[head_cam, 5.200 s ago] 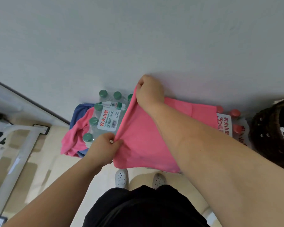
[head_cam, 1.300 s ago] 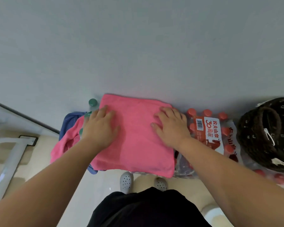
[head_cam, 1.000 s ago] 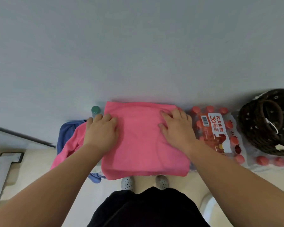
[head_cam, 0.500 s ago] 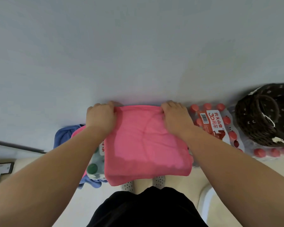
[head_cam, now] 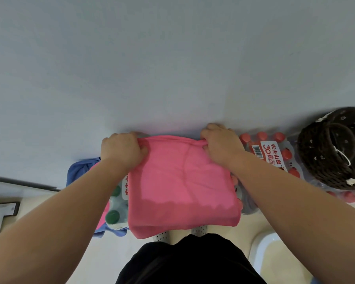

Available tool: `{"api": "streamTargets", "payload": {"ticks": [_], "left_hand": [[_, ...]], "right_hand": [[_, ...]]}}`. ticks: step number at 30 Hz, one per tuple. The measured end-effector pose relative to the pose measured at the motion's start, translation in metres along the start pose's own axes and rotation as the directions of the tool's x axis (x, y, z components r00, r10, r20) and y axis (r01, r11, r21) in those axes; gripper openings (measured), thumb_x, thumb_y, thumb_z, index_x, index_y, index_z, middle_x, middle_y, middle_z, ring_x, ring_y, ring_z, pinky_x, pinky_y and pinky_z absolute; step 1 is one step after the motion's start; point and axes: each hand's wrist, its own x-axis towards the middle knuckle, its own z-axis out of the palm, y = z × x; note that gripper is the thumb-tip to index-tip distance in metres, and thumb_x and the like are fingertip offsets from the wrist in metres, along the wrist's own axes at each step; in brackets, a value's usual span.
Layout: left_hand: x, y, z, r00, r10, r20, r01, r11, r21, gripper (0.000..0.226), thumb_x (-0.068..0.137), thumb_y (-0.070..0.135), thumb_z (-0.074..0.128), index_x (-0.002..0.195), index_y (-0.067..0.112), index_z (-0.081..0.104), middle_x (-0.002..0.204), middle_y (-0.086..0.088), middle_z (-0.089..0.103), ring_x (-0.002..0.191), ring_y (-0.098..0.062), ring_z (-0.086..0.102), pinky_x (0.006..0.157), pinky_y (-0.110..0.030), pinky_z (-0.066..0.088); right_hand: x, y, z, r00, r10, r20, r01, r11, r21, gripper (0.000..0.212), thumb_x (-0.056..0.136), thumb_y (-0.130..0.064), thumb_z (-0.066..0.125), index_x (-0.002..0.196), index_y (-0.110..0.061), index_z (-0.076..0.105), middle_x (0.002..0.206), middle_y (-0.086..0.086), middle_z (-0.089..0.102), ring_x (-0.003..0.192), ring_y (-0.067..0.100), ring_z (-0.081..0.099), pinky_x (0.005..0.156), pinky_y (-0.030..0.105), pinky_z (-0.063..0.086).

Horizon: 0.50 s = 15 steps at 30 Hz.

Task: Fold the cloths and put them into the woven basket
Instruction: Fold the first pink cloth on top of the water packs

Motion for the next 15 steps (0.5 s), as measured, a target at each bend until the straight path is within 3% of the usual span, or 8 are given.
{"api": "streamTargets", "payload": {"ticks": [3,5,9,11,15], "left_hand": [[0.001,0.002,-0.009,1.000,-0.011,0.007,0.011,0.999,-0.038,0.019,0.088,0.044,0.052,0.085,0.025,0.052,0.094,-0.007,0.069,0.091,-0.034,0.063,0.070,-0.033,0.037],[0.003,0.003,-0.013,1.000,0.006,-0.006,-0.006,0.999,-0.040,0.013,0.087,0.037,0.055,0.084,0.024,0.057,0.092,-0.007,0.069,0.090,-0.035,0.063,0.069,-0.032,0.037],[0.003,0.000,-0.018,0.999,0.039,0.003,-0.038,0.998,-0.054,0.012,0.082,0.019,0.058,0.089,0.022,0.067,0.092,-0.005,0.068,0.086,-0.034,0.060,0.068,-0.032,0.037],[0.001,-0.001,-0.024,0.999,0.051,-0.011,-0.050,0.998,0.030,0.013,0.079,0.012,0.057,0.084,0.021,0.066,0.092,-0.003,0.064,0.079,-0.030,0.056,0.068,-0.033,0.035],[-0.009,0.003,-0.031,0.995,0.104,0.007,-0.104,0.981,0.163,0.017,0.078,0.006,0.053,0.074,0.021,0.047,0.090,-0.002,0.045,0.066,-0.027,0.044,0.063,-0.033,0.032]], "right_hand": [[-0.004,0.003,0.000,0.998,-0.025,-0.058,0.027,0.999,0.027,0.015,0.086,-0.013,0.056,0.100,-0.020,0.057,0.105,0.003,0.060,0.102,0.028,0.055,0.079,0.038,0.039],[-0.005,0.006,-0.002,0.995,-0.016,-0.095,0.021,0.998,0.053,0.013,0.085,-0.014,0.058,0.096,-0.019,0.054,0.098,0.005,0.064,0.094,0.030,0.058,0.074,0.037,0.038],[-0.003,0.015,-0.007,0.986,0.042,-0.164,-0.023,0.993,0.114,0.028,0.083,-0.017,0.065,0.110,-0.020,0.060,0.110,0.003,0.067,0.101,0.031,0.062,0.083,0.041,0.048],[0.000,0.019,-0.009,0.986,0.041,-0.162,-0.032,0.998,0.055,0.028,0.083,-0.017,0.064,0.112,-0.020,0.067,0.112,0.003,0.066,0.103,0.030,0.062,0.083,0.039,0.049],[0.002,0.018,-0.011,0.987,0.058,-0.153,-0.058,0.998,0.002,0.013,0.083,-0.020,0.063,0.093,-0.020,0.071,0.098,0.004,0.061,0.091,0.029,0.062,0.072,0.036,0.047]]}}
